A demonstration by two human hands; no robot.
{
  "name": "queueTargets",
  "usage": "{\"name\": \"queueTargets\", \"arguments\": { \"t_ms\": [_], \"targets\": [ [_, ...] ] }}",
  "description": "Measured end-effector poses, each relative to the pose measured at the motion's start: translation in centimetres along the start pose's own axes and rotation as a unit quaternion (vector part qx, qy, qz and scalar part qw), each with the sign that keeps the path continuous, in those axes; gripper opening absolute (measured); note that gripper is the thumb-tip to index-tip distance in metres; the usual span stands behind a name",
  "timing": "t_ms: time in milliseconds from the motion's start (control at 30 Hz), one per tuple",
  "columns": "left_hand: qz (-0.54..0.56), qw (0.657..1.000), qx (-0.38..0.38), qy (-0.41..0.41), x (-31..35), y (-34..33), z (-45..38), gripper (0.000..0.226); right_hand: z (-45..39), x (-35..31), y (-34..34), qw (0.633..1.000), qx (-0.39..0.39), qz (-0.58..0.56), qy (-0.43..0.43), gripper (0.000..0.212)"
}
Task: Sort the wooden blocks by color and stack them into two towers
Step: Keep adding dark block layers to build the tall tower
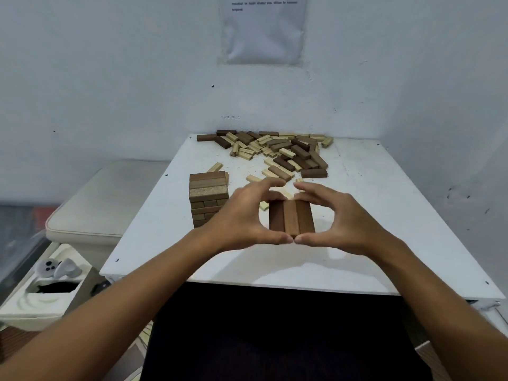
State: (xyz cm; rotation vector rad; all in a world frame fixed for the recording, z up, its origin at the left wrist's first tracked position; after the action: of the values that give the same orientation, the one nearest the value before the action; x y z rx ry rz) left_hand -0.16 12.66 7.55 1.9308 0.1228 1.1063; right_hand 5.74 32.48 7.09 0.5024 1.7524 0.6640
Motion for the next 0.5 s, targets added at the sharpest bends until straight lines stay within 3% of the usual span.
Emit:
{"name": "queueTargets", "arguments": {
  "t_ms": [233, 500],
  "targets": [
    [-0.021, 0.998, 0.061, -0.027, 1.5, 6.2, -0.2, 0.096, -4.3, -4.3, 1.2, 0.997, 0.003, -0.018, 0.075, 0.088],
    [0.009, 0.995, 0.098, 0.015, -1.3, 10.7, 1.1, 0.086, -10.3, -6.9, -1.9, 0.993, -0.031, -0.02, 0.115, 0.084]
  ]
}}
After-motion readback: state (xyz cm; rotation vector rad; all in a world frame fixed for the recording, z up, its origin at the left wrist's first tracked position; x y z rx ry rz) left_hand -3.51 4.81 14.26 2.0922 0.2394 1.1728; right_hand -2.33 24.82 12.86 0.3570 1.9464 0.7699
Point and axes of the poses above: each hand's wrist, its own z-axis away from the middle knuckle, its own y-axis out of the back of the hand, x = y × z, the point moved 2 cm from there along -z, towards the middle knuckle, and after that the axes turned 1 degree about y, right-handed, at the moved point
